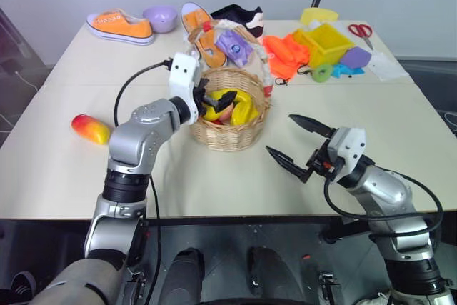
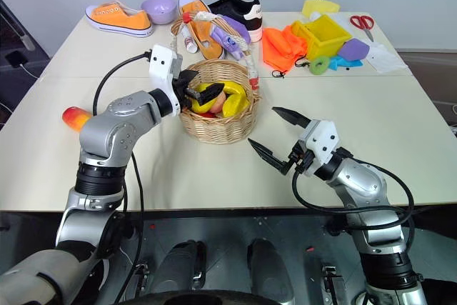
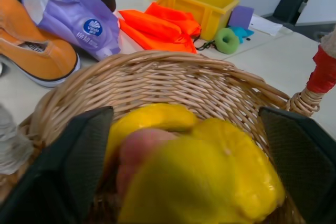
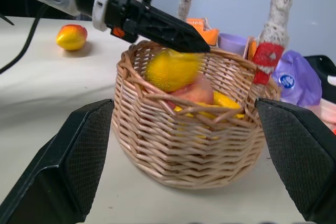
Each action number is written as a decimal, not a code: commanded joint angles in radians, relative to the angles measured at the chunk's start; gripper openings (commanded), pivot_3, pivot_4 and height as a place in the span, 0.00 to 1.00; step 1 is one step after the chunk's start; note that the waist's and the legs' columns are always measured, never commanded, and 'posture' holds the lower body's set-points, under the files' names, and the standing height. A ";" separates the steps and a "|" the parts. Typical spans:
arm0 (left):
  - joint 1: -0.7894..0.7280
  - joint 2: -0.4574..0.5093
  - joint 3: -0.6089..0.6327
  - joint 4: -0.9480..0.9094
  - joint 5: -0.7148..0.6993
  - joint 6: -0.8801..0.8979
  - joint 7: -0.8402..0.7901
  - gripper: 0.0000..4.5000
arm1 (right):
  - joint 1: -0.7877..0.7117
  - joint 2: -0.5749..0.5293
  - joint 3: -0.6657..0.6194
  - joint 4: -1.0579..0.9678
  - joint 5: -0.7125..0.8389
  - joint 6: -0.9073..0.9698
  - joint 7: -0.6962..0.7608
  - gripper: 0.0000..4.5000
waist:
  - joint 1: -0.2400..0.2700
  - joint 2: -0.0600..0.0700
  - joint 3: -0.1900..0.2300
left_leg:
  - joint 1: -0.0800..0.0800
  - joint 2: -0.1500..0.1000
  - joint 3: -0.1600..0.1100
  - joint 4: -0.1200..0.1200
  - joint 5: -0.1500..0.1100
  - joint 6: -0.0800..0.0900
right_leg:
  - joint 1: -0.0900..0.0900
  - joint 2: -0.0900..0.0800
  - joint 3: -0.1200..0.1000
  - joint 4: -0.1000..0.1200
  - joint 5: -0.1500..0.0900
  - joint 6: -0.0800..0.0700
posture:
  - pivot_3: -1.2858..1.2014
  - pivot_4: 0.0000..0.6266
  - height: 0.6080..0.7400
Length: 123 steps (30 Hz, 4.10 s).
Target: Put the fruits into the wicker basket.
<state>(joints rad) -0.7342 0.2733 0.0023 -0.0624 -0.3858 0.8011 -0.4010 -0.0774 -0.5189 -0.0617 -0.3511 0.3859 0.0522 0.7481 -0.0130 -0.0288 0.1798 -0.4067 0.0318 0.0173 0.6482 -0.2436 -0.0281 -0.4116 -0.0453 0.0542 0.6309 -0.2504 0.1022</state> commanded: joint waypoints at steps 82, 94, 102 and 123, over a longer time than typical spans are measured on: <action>0.098 0.150 0.527 0.286 0.038 0.096 0.501 0.99 | -0.102 0.054 0.103 -0.010 0.029 0.027 0.091 1.00 | -0.001 -0.005 -0.001 | 0.002 0.001 0.001 -0.001 0.000 -0.001 | 0.001 -0.002 -0.002 0.000 0.001 -0.001 | 0.52 0.24 1.00; 0.124 0.147 0.530 0.228 0.045 0.046 0.499 0.53 | -0.105 0.058 0.106 0.008 0.018 0.016 0.093 1.00 | 0.000 -0.005 -0.001 | 0.002 0.001 0.001 -0.001 0.000 -0.001 | 0.001 -0.002 -0.002 0.000 0.001 -0.001 | 0.52 0.24 1.00; 0.332 0.274 0.415 -0.261 -0.062 0.033 0.199 0.53 | -0.104 0.072 0.052 0.033 0.030 0.002 0.055 1.00 | -0.005 -0.006 -0.001 | 0.001 0.002 0.001 -0.002 0.000 -0.001 | -0.001 -0.003 -0.002 0.000 0.001 -0.001 | 0.52 0.24 1.00; 0.036 -0.049 0.030 -0.078 -0.114 -0.105 0.036 1.00 | -0.052 0.108 0.046 -0.029 -0.041 -0.016 -0.075 1.00 | -0.004 -0.005 -0.001 | -0.001 0.001 0.003 -0.002 0.001 -0.001 | 0.000 -0.005 -0.005 -0.001 -0.002 0.003 | 0.52 0.24 1.00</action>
<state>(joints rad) -0.7023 0.2230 0.0291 -0.1097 -0.5086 0.7152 -0.3614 -0.1287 -0.4123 -0.0070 -0.3324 0.3426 0.0423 0.6855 -0.0168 -0.0337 0.1790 -0.4079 0.0331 0.0206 0.6462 -0.2430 -0.0287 -0.4112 -0.0498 0.0497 0.6303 -0.2521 0.1052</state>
